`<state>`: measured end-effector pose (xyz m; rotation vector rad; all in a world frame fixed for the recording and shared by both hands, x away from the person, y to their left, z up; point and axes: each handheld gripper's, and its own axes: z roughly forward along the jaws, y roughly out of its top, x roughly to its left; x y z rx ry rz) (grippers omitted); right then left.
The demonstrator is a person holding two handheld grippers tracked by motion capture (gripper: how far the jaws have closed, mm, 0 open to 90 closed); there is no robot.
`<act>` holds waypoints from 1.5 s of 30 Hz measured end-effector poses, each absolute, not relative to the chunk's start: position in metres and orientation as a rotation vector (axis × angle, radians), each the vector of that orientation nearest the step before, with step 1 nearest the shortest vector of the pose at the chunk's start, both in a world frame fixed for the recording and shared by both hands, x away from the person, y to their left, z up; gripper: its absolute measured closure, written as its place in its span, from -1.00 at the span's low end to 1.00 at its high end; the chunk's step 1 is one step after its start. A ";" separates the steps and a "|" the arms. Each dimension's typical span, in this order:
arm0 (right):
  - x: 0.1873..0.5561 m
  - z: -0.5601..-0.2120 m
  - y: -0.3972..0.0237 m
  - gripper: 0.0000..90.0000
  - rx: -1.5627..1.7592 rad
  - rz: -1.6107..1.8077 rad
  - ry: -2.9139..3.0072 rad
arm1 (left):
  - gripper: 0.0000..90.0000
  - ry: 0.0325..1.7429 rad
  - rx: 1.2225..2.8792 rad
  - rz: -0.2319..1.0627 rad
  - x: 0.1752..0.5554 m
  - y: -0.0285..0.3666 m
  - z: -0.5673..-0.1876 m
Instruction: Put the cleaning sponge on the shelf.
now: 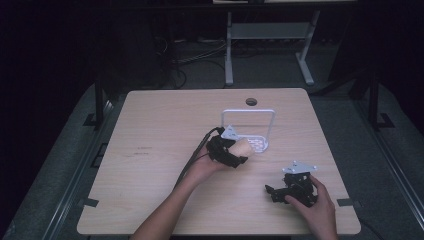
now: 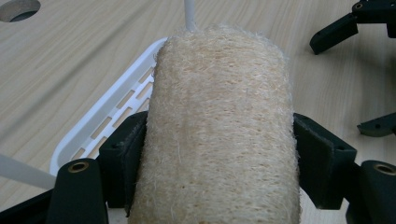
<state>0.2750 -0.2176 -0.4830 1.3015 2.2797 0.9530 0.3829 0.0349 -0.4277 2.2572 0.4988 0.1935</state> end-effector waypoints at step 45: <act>0.275 -0.483 -0.218 -1.00 1.299 0.953 2.278 | -0.41 0.574 2.278 0.269 0.421 -0.014 -0.443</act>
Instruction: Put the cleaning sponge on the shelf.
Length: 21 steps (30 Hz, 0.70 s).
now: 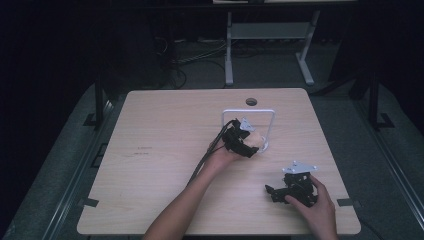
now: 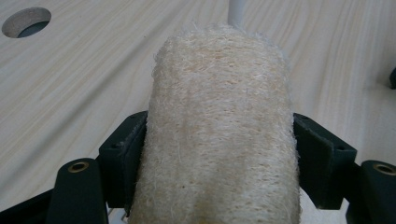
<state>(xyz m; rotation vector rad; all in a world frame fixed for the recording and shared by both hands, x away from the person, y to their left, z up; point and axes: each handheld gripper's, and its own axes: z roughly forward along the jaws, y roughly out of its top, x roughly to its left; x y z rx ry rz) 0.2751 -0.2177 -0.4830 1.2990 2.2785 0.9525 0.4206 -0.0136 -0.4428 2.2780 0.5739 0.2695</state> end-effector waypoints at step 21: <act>0.275 -0.483 -0.218 -1.00 1.302 0.952 2.280 | -0.41 0.563 2.341 0.278 0.429 -0.023 -0.451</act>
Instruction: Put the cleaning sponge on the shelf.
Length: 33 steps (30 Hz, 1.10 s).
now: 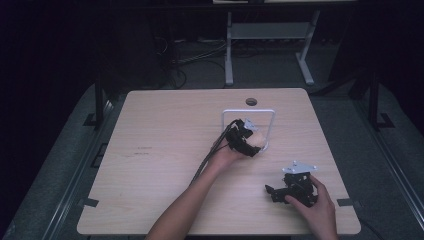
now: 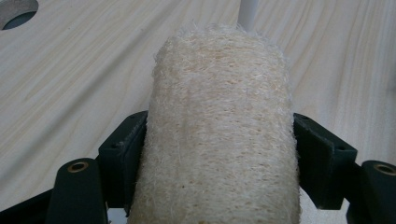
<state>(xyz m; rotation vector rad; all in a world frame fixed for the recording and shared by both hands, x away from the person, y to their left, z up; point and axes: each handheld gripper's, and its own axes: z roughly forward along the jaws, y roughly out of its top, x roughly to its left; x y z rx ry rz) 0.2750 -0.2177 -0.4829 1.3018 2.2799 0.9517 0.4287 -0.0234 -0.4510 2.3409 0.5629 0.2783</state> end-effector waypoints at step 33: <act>0.275 -0.483 -0.217 -1.00 1.303 0.957 2.279 | -0.55 0.581 2.296 0.305 0.425 -0.019 -0.440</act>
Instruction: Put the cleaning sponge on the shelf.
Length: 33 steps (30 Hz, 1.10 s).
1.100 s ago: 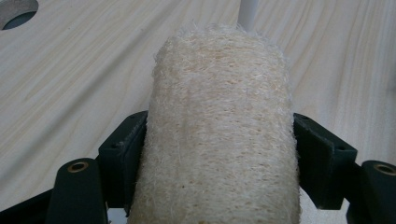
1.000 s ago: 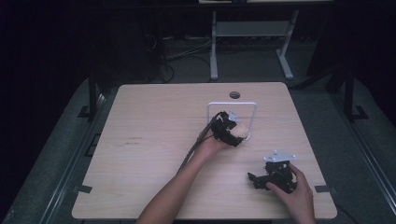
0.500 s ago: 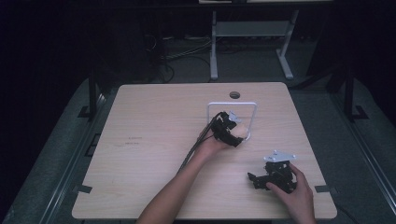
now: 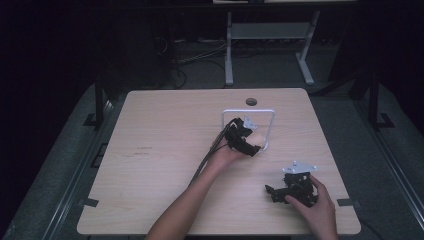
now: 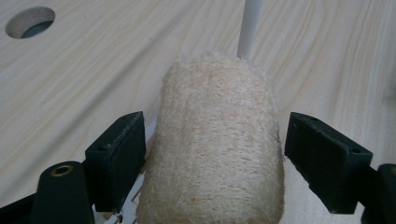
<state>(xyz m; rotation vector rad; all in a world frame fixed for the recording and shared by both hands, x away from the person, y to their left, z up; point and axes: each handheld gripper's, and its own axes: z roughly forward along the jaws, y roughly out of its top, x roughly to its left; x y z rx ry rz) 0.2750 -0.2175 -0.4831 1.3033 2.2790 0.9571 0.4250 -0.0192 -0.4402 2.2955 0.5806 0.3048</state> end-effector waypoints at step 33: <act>0.275 -0.483 -0.218 -1.00 1.300 0.951 2.280 | -0.09 0.554 2.187 0.341 0.396 0.012 -0.402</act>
